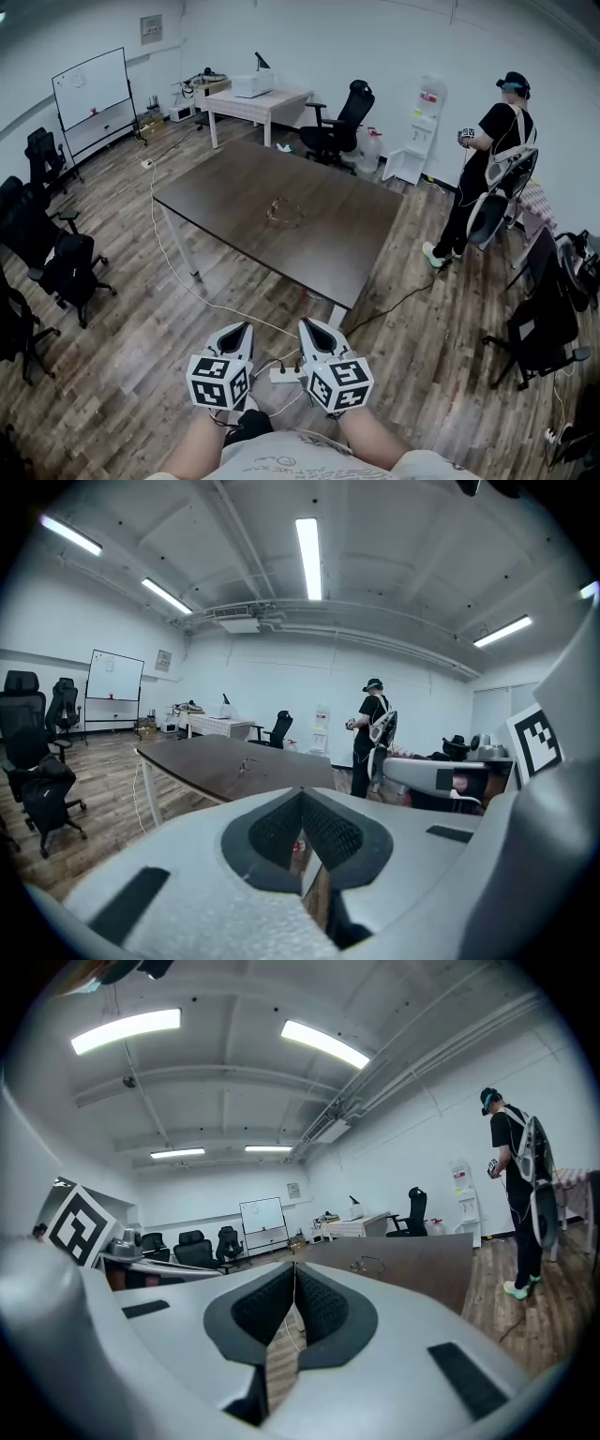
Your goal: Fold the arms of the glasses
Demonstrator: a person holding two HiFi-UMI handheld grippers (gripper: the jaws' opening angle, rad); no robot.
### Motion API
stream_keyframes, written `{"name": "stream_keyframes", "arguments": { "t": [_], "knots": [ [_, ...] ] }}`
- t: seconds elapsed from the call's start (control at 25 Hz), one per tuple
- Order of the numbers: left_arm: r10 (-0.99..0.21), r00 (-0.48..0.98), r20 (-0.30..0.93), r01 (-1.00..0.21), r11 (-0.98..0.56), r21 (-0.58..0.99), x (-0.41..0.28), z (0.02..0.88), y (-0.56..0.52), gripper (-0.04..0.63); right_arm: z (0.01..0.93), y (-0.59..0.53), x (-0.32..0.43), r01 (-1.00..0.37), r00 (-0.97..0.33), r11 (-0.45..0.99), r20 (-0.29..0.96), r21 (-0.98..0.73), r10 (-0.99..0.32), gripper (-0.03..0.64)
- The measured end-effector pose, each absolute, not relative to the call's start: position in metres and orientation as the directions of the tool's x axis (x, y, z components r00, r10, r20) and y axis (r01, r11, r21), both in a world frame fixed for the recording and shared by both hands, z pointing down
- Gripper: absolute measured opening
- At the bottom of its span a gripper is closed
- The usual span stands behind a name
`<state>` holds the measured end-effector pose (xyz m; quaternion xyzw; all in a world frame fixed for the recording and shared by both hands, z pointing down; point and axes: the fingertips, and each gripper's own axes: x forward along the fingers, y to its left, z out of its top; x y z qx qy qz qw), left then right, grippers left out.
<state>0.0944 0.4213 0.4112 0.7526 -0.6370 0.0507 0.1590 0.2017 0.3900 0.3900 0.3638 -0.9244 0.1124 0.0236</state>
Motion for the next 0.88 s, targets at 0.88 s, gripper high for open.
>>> {"name": "stream_keyframes", "arguments": {
  "t": [0.88],
  "knots": [
    [-0.941,0.194,0.277,-0.969,-0.139,0.207,-0.094,0.418,0.311,0.014,0.395,0.270,0.019,-0.686,-0.727,0.708,0.157,-0.167,-0.668,0.017]
  ]
}}
